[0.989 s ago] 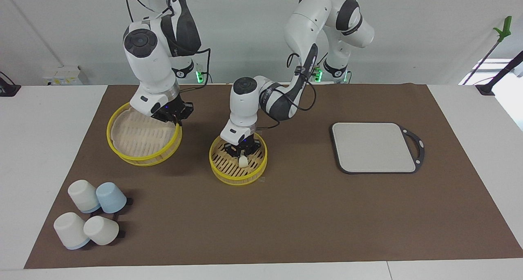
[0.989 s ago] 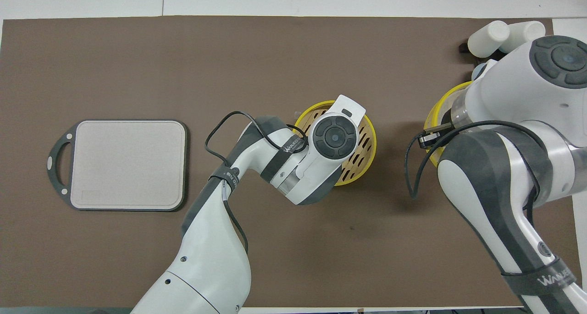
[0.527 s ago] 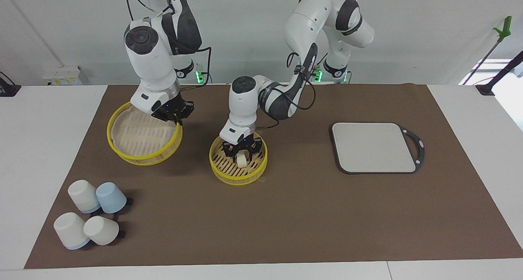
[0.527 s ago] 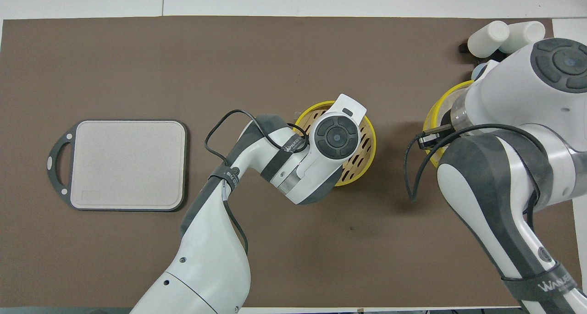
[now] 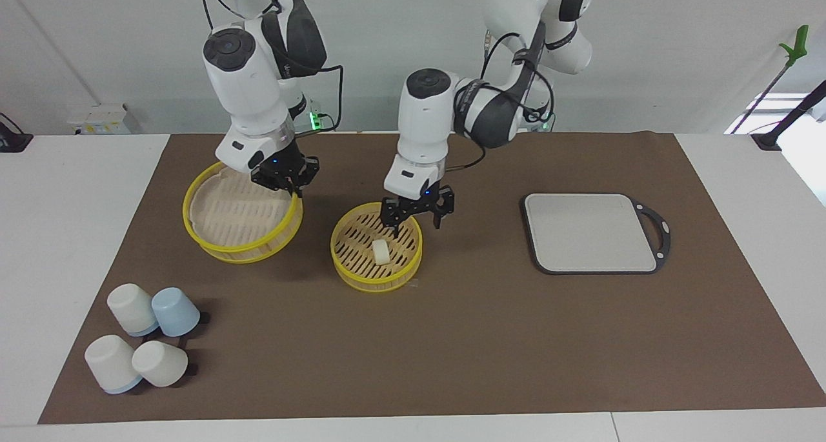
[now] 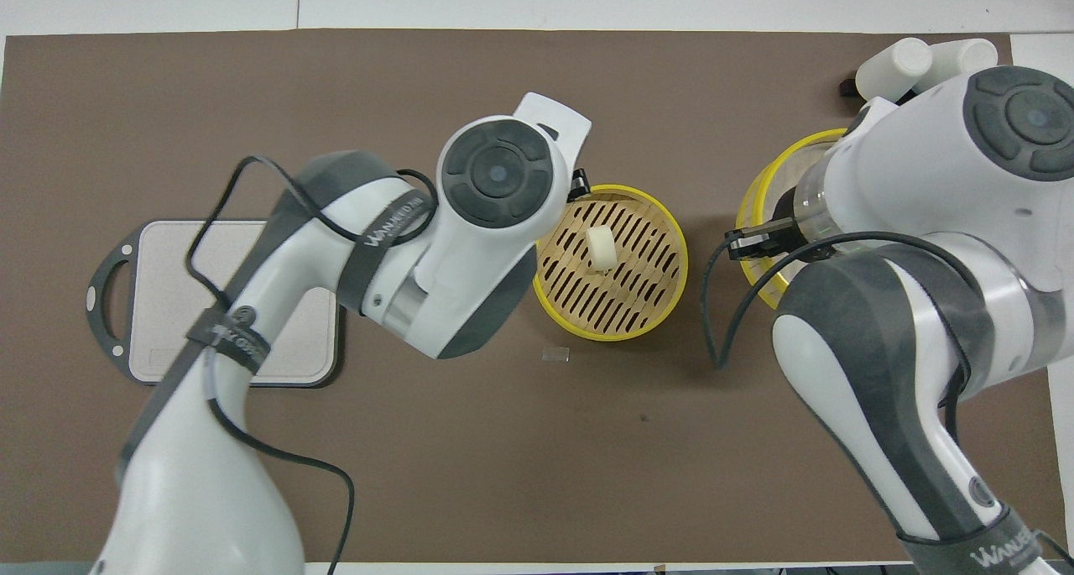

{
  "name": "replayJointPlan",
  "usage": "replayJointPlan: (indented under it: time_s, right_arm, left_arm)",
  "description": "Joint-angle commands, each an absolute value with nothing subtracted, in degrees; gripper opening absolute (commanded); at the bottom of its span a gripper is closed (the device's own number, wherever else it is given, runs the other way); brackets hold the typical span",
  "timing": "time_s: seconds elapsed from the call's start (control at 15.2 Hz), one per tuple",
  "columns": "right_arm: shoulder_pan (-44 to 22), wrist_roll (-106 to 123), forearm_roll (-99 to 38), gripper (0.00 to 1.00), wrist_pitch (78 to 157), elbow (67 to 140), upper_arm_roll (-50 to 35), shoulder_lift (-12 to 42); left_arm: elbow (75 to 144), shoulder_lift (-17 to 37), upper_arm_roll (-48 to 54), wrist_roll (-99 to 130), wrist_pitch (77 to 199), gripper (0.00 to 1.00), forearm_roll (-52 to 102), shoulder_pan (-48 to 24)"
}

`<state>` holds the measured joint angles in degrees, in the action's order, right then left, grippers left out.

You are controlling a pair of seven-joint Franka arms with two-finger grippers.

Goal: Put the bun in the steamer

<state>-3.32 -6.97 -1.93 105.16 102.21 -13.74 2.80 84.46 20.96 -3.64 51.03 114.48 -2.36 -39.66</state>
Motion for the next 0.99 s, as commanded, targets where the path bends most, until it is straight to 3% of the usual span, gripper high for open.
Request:
replayJointPlan:
  time_s: [0.0,0.26,0.59,0.92]
  right_arm:
    - [-9.73,-14.39,-2.03,0.0,106.7,97.4,-13.97,6.66]
    - [-17.65,-24.67,1.83,0.0,109.49,89.92,-13.71,15.98]
    - [-23.63,-34.35,6.13,0.0,114.77,89.91,-13.71,20.99]
    - [-23.82,-35.42,6.86,0.0,117.95,90.79,-13.8,22.59]
  left_arm:
    - [88.59,13.9,-3.16,43.45,108.65,1.0,-2.37,-32.11]
    - [88.59,9.68,-3.16,29.21,102.93,1.0,-0.18,-21.11]
    - [88.59,7.12,-3.25,16.99,98.89,1.0,0.09,-13.28]
    - [89.29,4.75,-3.43,7.75,95.8,1.0,0.09,-8.71]
